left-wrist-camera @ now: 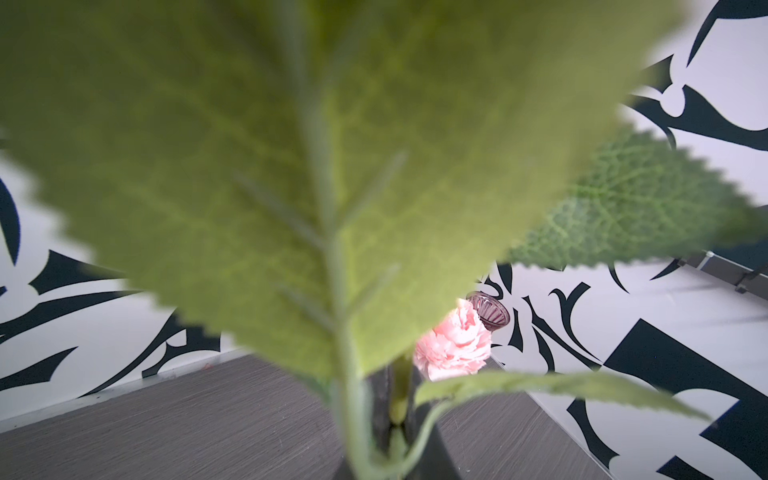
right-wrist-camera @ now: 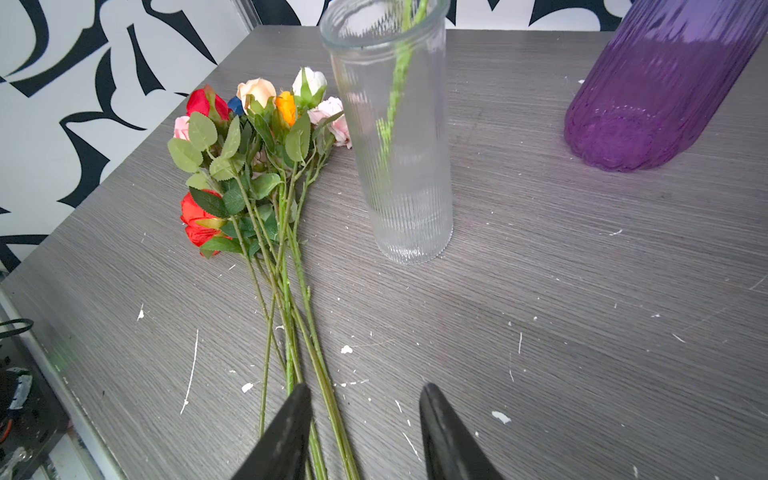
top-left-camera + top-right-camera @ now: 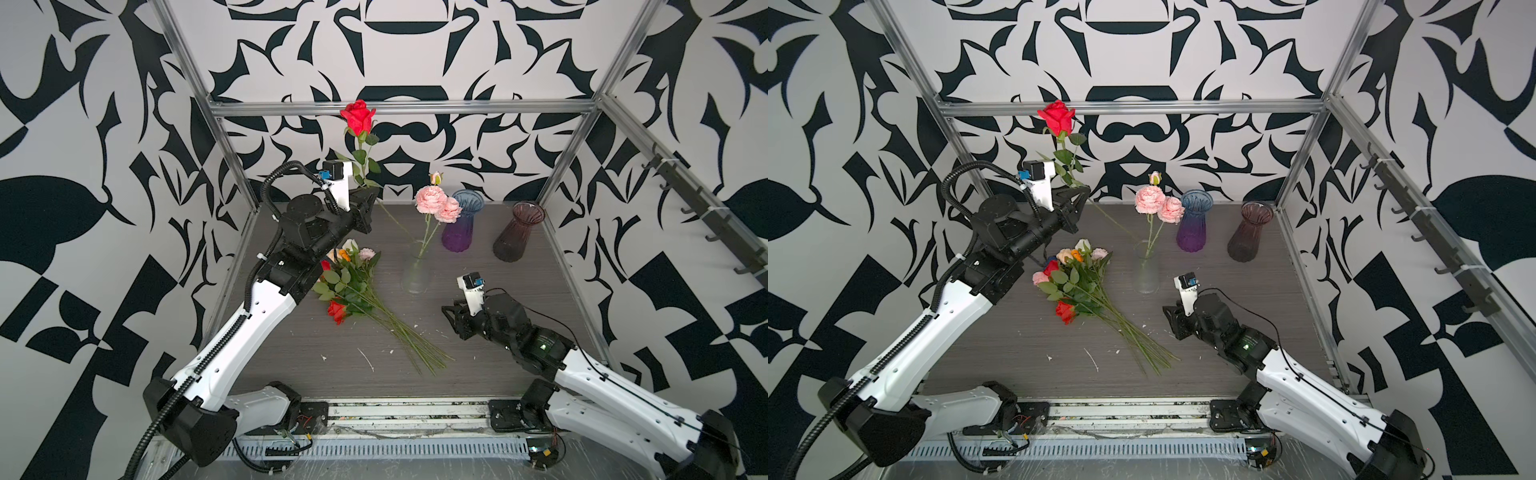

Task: Arrange the flowers into the vase
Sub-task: 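Carry the red rose over the clear vase with the left gripper, then lower the red rose stem into the clear vase and open the left gripper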

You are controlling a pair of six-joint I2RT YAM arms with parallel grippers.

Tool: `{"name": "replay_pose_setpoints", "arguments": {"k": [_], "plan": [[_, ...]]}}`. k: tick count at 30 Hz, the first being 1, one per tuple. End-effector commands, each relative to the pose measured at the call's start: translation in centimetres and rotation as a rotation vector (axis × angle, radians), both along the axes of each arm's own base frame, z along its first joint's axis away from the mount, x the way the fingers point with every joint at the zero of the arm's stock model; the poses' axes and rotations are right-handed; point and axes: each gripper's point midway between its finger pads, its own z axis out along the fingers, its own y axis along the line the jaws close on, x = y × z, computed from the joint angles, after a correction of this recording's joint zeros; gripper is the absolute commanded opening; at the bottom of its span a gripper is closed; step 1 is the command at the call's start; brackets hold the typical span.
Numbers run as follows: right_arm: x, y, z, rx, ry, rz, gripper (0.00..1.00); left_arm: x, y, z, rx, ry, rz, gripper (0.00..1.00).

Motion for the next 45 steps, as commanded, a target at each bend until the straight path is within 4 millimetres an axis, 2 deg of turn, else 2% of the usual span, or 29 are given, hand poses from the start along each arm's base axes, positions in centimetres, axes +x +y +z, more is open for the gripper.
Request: {"name": "replay_pose_setpoints", "arguments": {"k": [1, 25, 28, 29, 30, 31, 33, 35, 37, 45], "plan": [[0.3, -0.5, 0.8, 0.023, -0.029, -0.034, 0.46, -0.2, -0.2, 2.2, -0.04, -0.052, -0.021, 0.0], [0.4, -0.7, 0.7, 0.024, -0.03, -0.047, 0.45, 0.1, -1.5, -0.9, -0.053, 0.057, -0.069, 0.0], [0.4, -0.7, 0.7, 0.023, -0.026, -0.045, 0.45, 0.4, -2.0, -1.5, -0.034, 0.083, -0.083, 0.03], [0.4, -0.6, 0.7, 0.023, -0.026, -0.044, 0.45, 0.9, -2.5, -2.5, -0.02, 0.11, -0.093, 0.05], [0.4, -0.6, 0.7, 0.022, -0.025, -0.043, 0.45, 1.0, -2.8, -2.6, -0.015, 0.12, -0.108, 0.09], [0.4, -0.6, 0.6, 0.021, -0.024, -0.043, 0.45, 1.0, -3.1, -2.9, -0.01, 0.132, -0.12, 0.17], [0.4, -0.6, 0.6, 0.02, -0.023, -0.044, 0.45, 1.1, -3.7, -3.4, 0.0, 0.159, -0.145, 0.44], [0.4, -0.6, 0.6, 0.019, -0.023, -0.046, 0.45, 1.3, -3.9, -3.6, 0.002, 0.177, -0.154, 0.59], [0.4, -0.6, 0.6, 0.018, -0.024, -0.047, 0.45, 1.3, -4.0, -3.6, 0.002, 0.183, -0.157, 0.63], [0.4, -0.7, 0.6, 0.019, -0.024, -0.049, 0.45, 0.8, -3.5, -3.3, 0.011, 0.174, -0.147, 0.66]]}}
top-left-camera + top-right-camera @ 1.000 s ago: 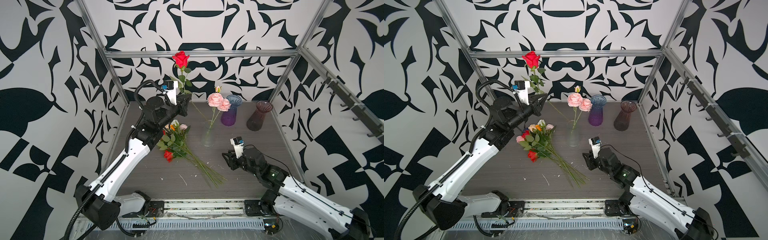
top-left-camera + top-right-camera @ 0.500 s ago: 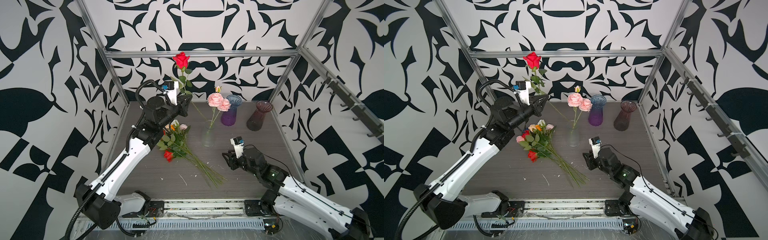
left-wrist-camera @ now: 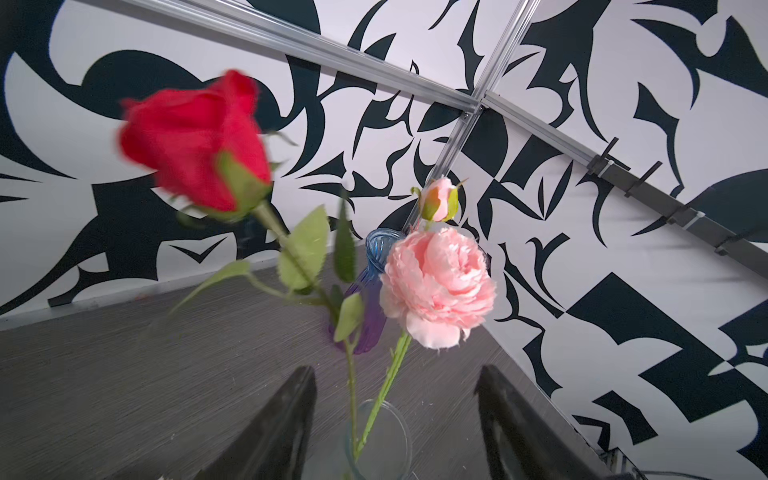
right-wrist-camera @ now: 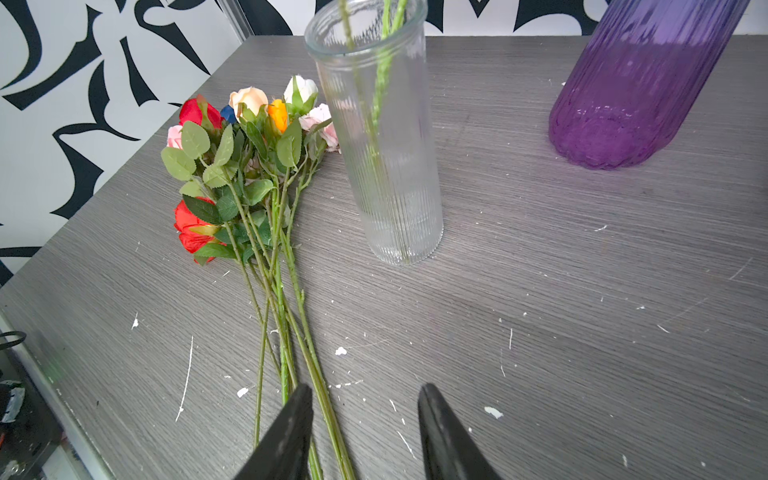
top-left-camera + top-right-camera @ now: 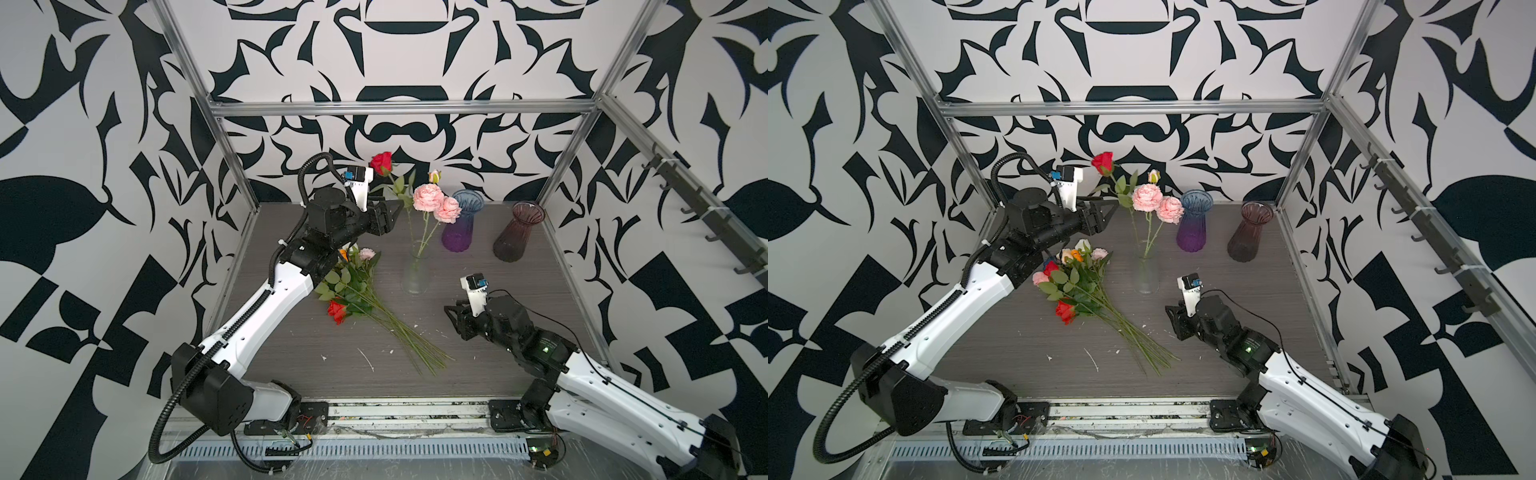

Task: Arrange the flowers into the vase
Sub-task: 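Lower the red rose stem into the clear vase and open the left gripper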

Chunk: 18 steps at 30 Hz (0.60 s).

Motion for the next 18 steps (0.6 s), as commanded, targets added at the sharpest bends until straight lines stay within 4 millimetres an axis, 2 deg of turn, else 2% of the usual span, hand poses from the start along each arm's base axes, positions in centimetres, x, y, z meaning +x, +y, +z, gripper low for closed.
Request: {"name": "replay_pose_setpoints", "arguments": {"k": [1, 7, 10, 13, 18], "plan": [[0.4, -0.1, 0.7, 0.013, -0.019, -0.022, 0.45, -1.2, 0.4, 2.3, -0.016, -0.039, -0.013, 0.66], [0.4, -0.1, 0.7, 0.014, -0.018, -0.022, 0.45, -2.1, 1.5, 1.0, 0.002, -0.005, 0.012, 0.65], [0.4, -0.1, 0.7, 0.015, -0.017, -0.019, 0.45, -3.7, 2.5, -0.6, -0.002, 0.022, 0.015, 0.61], [0.4, 0.1, 0.7, 0.015, -0.016, -0.012, 0.45, -5.1, 3.5, -3.7, 0.011, 0.094, 0.028, 0.61], [0.7, 0.7, 0.4, 0.002, 0.004, 0.009, 0.45, -7.4, 5.5, -10.3, 0.021, 0.267, 0.079, 0.57]]}}
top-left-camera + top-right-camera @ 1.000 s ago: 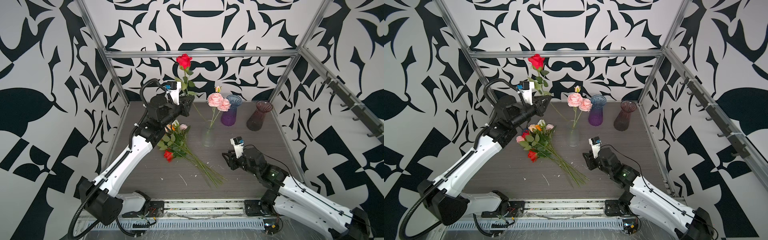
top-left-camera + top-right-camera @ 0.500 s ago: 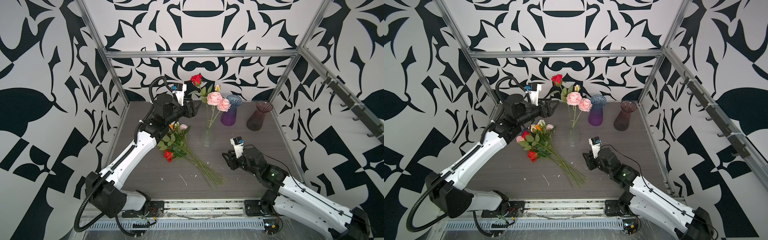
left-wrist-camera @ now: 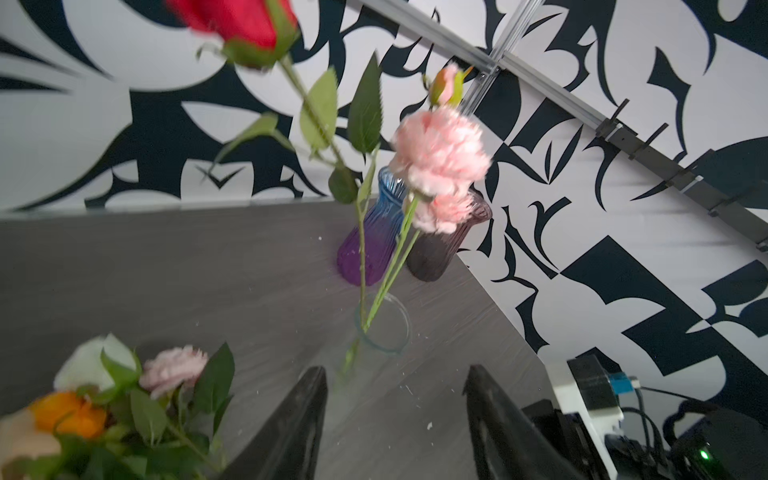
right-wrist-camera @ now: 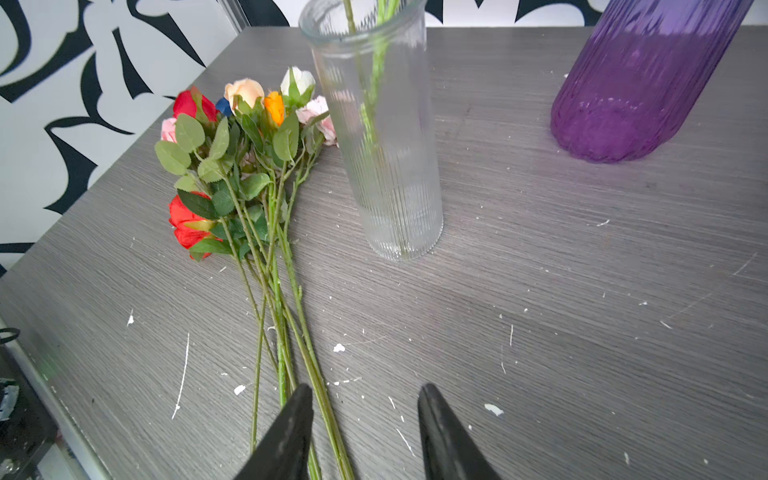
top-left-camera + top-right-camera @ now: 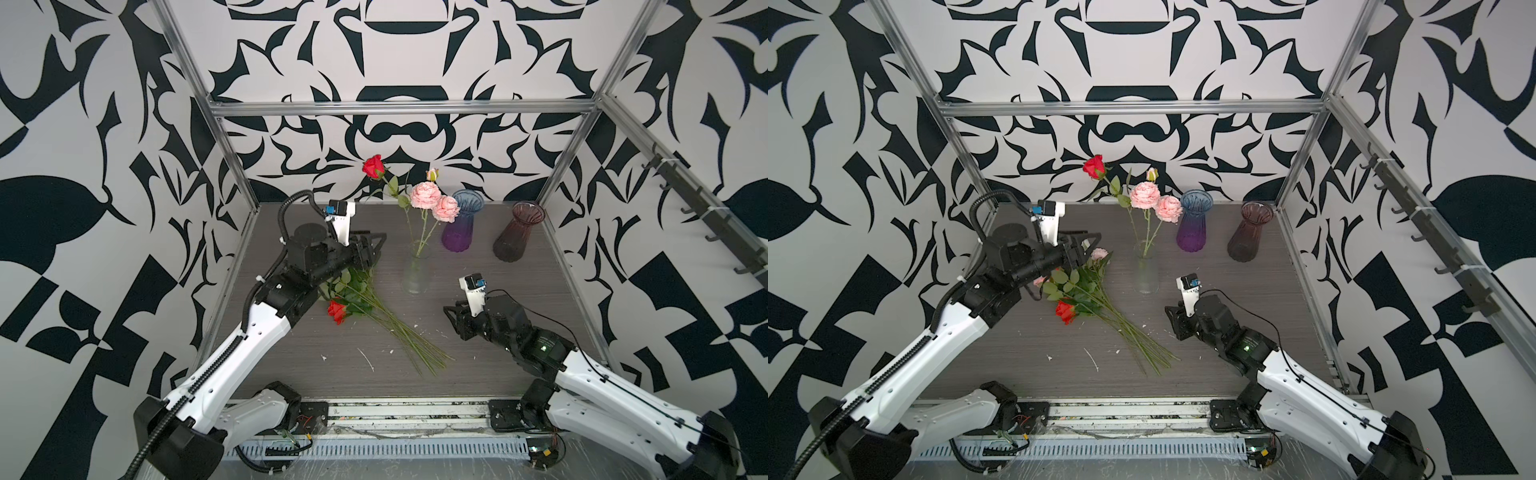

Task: Arrange the flowers into the vase
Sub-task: 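Lower the red rose stem into the clear vase and open the left gripper, then move the left gripper back to the bouquet and grasp another red rose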

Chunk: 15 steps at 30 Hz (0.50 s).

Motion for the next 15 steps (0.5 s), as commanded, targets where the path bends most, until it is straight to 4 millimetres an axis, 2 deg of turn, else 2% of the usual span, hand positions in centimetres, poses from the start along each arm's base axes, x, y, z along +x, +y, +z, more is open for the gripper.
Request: {"name": "replay_pose_setpoints", "arguments": {"k": [1, 3, 6, 9, 12, 15], "plan": [[0.6, 0.8, 1.2, 0.018, -0.016, 0.011, 0.45, -1.1, 1.4, -5.0, -0.006, 0.16, 0.056, 0.57], [0.8, 1.2, 1.0, 0.008, -0.001, 0.022, 0.45, -1.8, 2.0, -7.7, -0.019, 0.241, 0.085, 0.56], [1.1, 1.5, 0.5, -0.01, 0.022, 0.027, 0.45, -2.3, 3.4, -12.1, -0.046, 0.386, 0.19, 0.49], [1.2, 1.8, 0.3, -0.02, 0.034, 0.032, 0.45, -2.7, 4.4, -15.9, -0.112, 0.495, 0.281, 0.48], [1.2, 1.7, 0.3, -0.022, 0.036, 0.031, 0.45, -2.8, 4.8, -18.6, -0.129, 0.568, 0.331, 0.48], [1.1, 1.5, 0.4, -0.017, 0.027, 0.026, 0.45, -2.4, 5.1, -20.3, -0.098, 0.619, 0.373, 0.48]]}}
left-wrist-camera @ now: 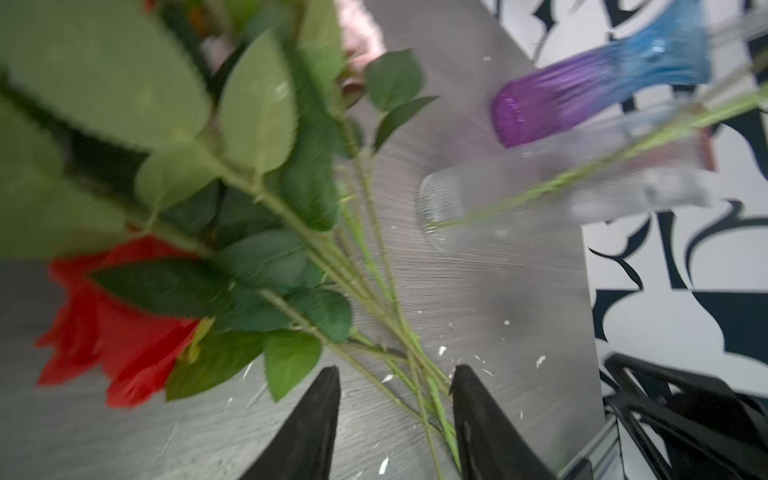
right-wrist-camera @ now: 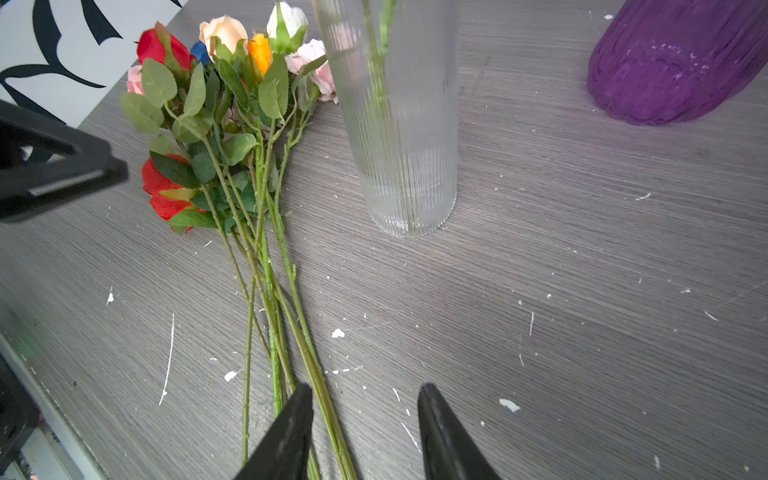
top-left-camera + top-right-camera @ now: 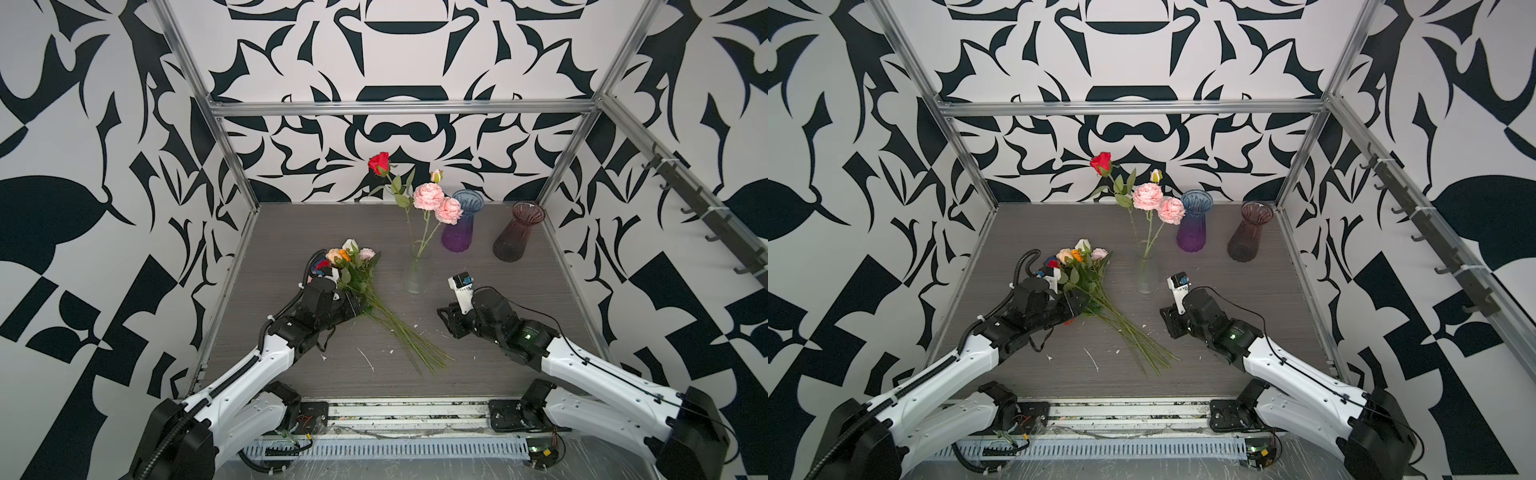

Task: Arrange the flowers into the vase
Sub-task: 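Move the left gripper back to the bouquet and grasp another red rose, then lift the second red rose up out of the bouquet with the left gripper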

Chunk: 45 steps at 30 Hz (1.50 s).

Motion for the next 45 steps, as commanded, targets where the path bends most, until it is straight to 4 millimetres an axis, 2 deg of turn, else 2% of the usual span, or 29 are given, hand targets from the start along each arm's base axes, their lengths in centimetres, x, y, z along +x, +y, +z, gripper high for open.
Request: {"name": "replay_pose_setpoints", "arguments": {"k": [1, 7, 12, 23, 28, 32, 37, 43, 45], "plan": [[0.5, 0.2, 2.4, 0.038, -0.056, -0.003, 0.45, 1.6, 0.2, 0.2, -0.044, 0.015, 0.101, 0.48], [0.5, -0.1, 2.5, 0.044, -0.067, -0.014, 0.45, 2.9, 0.2, -1.2, -0.06, 0.061, 0.144, 0.48], [0.5, 0.0, 2.5, 0.042, -0.065, -0.013, 0.45, 4.0, 0.2, -2.4, -0.085, 0.099, 0.165, 0.43], [0.7, 0.0, 2.4, 0.035, -0.059, -0.014, 0.45, 5.6, -1.4, -4.1, -0.128, 0.155, 0.148, 0.42], [0.7, 0.1, 2.3, 0.033, -0.06, -0.012, 0.45, 6.3, -2.4, -4.4, -0.152, 0.169, 0.128, 0.32], [0.5, -0.2, 2.5, 0.039, -0.068, -0.017, 0.45, 6.6, -2.6, -4.5, -0.157, 0.175, 0.131, 0.19], [0.4, -0.5, 2.7, 0.048, -0.083, -0.024, 0.45, 6.7, -2.4, -3.7, -0.153, 0.149, 0.13, 0.0], [0.3, -0.7, 2.9, 0.055, -0.091, -0.028, 0.45, 6.4, -0.7, -0.7, -0.133, 0.069, 0.178, 0.0], [0.3, -0.7, 2.9, 0.057, -0.091, -0.029, 0.45, 6.2, -0.1, 1.4, -0.138, 0.015, 0.194, 0.0]]}}
